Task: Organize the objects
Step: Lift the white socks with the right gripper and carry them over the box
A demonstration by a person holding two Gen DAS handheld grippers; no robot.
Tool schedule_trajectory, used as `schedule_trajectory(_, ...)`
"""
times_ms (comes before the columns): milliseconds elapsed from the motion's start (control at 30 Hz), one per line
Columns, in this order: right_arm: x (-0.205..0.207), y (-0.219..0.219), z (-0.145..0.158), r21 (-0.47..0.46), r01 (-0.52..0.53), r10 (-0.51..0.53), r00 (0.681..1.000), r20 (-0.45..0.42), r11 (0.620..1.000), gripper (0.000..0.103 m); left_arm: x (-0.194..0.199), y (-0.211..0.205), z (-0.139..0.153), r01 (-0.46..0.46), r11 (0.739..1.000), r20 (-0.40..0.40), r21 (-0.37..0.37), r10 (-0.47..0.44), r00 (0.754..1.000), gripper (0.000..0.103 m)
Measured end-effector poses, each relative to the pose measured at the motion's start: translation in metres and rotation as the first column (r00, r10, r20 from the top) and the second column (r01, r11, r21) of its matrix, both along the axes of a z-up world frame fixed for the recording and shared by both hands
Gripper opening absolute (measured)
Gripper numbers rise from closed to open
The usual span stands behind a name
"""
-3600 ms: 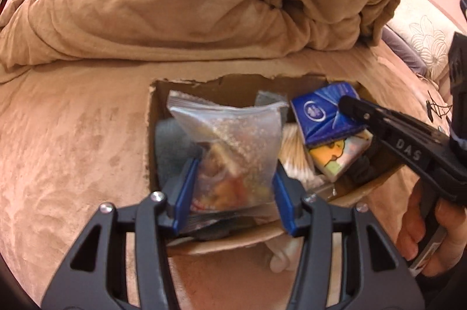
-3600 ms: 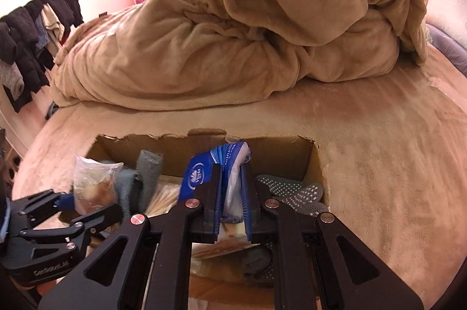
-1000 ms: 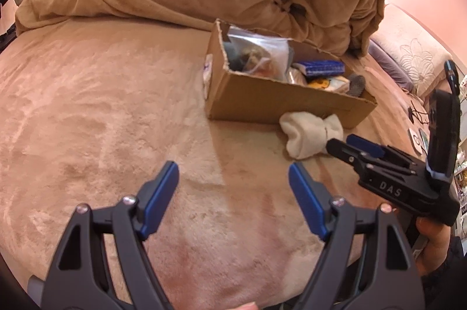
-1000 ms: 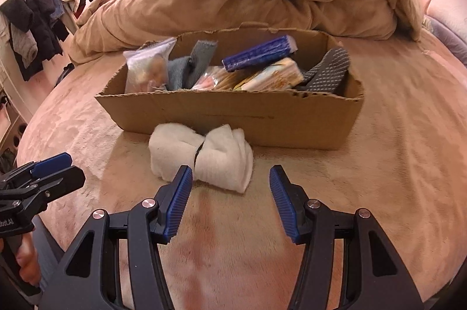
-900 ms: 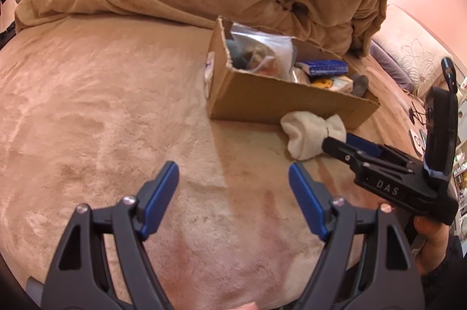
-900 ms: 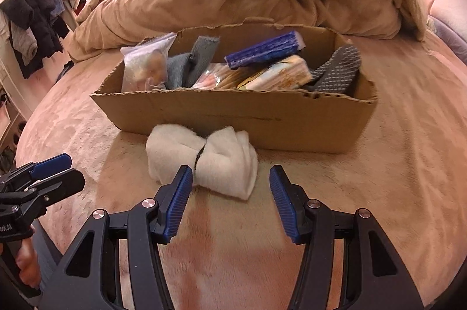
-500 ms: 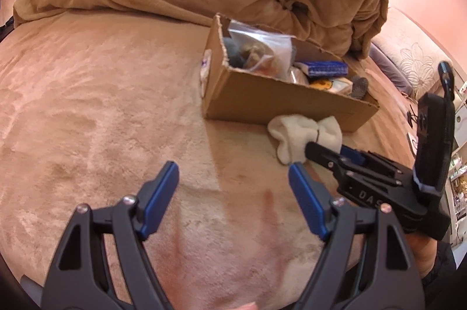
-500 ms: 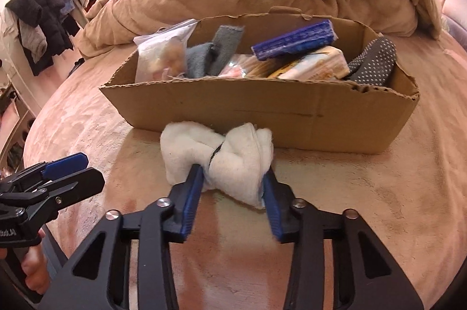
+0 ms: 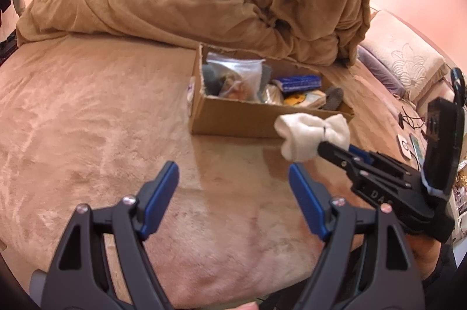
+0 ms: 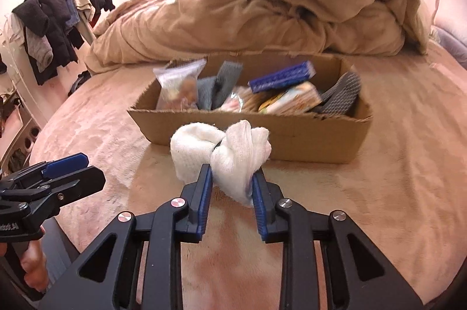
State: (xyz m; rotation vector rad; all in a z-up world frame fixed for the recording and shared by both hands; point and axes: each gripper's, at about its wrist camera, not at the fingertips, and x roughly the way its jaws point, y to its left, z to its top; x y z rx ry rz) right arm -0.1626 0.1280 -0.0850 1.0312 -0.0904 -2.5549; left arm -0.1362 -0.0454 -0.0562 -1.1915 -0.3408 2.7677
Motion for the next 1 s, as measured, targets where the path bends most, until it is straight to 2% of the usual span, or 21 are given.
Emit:
schedule_trajectory(467,0.022,0.052,0.046,0.016,0.079,-0.077,0.994,-0.075,0.997,0.028,0.001,0.015,0.041,0.007,1.000,-0.056,-0.022,-0.008,0.998,0.079)
schedule_trajectory(800,0.000,0.069,0.068,0.024,0.113,-0.110,0.989,-0.097,0.993,0.028,-0.016,0.018,0.062,-0.003,1.000,-0.082,-0.029,0.001,0.997,0.079)
schedule_trajectory(1000,-0.025,0.073,0.061,0.033,0.117,-0.116,0.992,-0.046,0.993,0.029,-0.028,0.017,0.059,-0.006,1.000,-0.075,-0.029,0.004,0.997,0.080)
